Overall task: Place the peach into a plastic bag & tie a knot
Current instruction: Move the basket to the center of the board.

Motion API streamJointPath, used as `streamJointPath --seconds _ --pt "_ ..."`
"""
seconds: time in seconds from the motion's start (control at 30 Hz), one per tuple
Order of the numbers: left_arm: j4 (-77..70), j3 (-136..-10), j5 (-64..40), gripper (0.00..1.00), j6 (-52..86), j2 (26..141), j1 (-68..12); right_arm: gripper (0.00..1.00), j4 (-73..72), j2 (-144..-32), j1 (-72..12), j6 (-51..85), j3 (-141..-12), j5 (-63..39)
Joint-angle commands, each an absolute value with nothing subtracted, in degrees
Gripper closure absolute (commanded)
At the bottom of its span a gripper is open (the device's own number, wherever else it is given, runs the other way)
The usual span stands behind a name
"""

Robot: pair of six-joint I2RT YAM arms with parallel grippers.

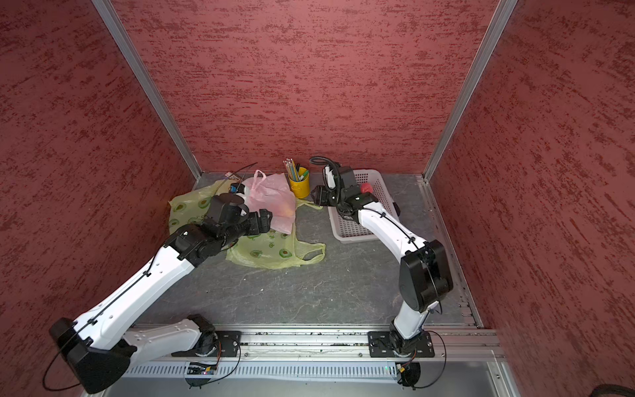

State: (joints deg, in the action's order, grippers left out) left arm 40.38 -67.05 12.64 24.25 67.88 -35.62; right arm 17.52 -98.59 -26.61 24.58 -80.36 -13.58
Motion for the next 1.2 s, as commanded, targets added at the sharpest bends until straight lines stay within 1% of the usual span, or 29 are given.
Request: streamJointPath --seconds 0.0,0.17,0.3,0.43,0.53,0.67,0.97,1.03,1.1,1.17 --pt "42.0 -64.4 12.4 0.06 26.0 75.7 -39.2 0.3 12.1 -97.0 -26.7 26.9 -78.0 -13.4" --pt "38.1 -68.4 12.6 0.06 25.1 89.6 -41.3 0.21 13.0 -94.2 -26.5 26.5 -74.7 -10.4" --pt "37.5 -72.5 14.5 0.05 23.1 99.8 -41.3 0.14 13.4 -89.7 -25.3 26.2 -70.8 -8.1" --pt "34.7 -72.9 14.0 0.06 22.9 104.9 -39.3 0.13 13.4 -86.1 -23.5 26.0 -67.3 -7.9" --pt "32.7 -73.2 13.3 0.09 22.9 107.2 -37.9 0.13 13.3 -84.8 -22.6 25.9 -65.9 -8.1" --pt "31.3 -74.5 13.3 0.16 23.2 110.3 -36.0 0.14 12.4 -84.3 -21.8 26.0 -64.9 -9.1" --pt "28.2 -76.2 9.3 0.52 22.6 114.5 -33.7 0.15 11.5 -85.3 -21.4 26.2 -64.4 -9.7" --pt "27.6 -76.2 8.0 0.64 22.5 115.0 -33.3 0.15 11.7 -85.4 -21.3 26.0 -64.3 -9.5" --pt "27.0 -75.9 6.0 0.81 21.9 114.9 -32.7 0.14 12.1 -85.8 -20.9 25.5 -64.2 -8.9" --pt "27.2 -74.9 4.0 0.95 21.3 112.8 -32.2 0.14 12.8 -86.3 -20.3 25.1 -64.0 -7.7"
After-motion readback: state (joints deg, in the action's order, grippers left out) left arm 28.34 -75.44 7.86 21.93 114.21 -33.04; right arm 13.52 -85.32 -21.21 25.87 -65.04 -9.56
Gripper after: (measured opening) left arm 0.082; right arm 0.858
